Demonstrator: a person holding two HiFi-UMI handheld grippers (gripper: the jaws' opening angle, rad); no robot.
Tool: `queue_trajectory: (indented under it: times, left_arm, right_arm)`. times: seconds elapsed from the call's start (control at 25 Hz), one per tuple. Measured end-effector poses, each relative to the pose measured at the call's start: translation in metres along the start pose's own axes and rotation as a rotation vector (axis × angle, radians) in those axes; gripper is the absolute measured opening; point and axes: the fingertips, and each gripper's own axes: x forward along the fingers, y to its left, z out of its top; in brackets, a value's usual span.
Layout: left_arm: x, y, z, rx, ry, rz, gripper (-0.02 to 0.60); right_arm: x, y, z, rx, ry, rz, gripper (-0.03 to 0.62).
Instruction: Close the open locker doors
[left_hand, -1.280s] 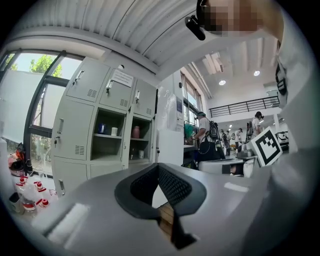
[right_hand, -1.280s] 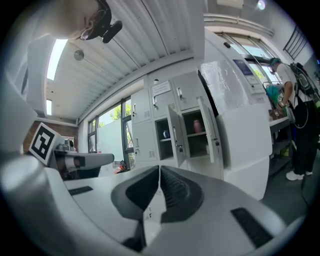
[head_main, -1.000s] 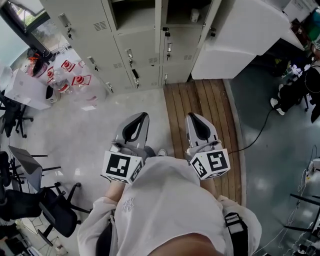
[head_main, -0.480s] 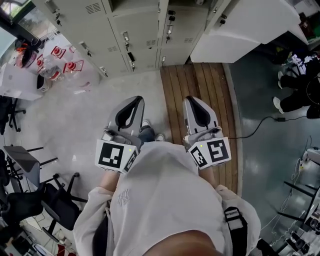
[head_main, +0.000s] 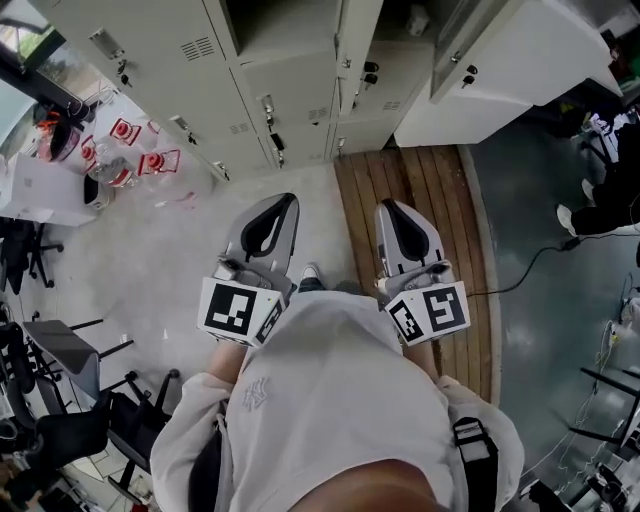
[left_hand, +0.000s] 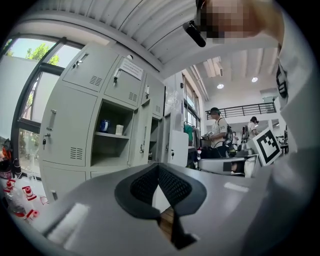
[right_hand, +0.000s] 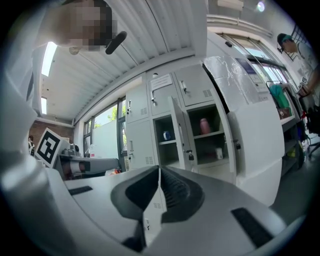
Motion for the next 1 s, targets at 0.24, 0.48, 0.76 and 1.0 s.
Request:
queue_trajectory:
  times: [0.24, 0.48, 0.76, 1.0]
  left_arm:
    - [0.017, 0.015, -0.003, -0.014, 0.004, 0.005, 0.008]
    - [0.044, 0.03, -0.005, -0.034, -0.002, 0.044, 0.009]
    - [0.099, 0.05, 0.01, -0.044, -0.023, 0.099, 0.008]
    - [0.141, 0.06, 0.024, -0.034, -0.055, 0.142, 0.009]
  right_arm:
    - [0.02, -0.009, -0.006, 0.011, 0.015, -0.008, 0.017]
    - [0.043, -0.034, -0.01, 0.021, 0.034, -0.003, 0.017]
    - [0.093, -0.078, 0.01, 0.002, 0.024, 0.066, 0.017]
    - [0.135, -0.114, 0.038, -0.023, -0.021, 0.157, 0.017]
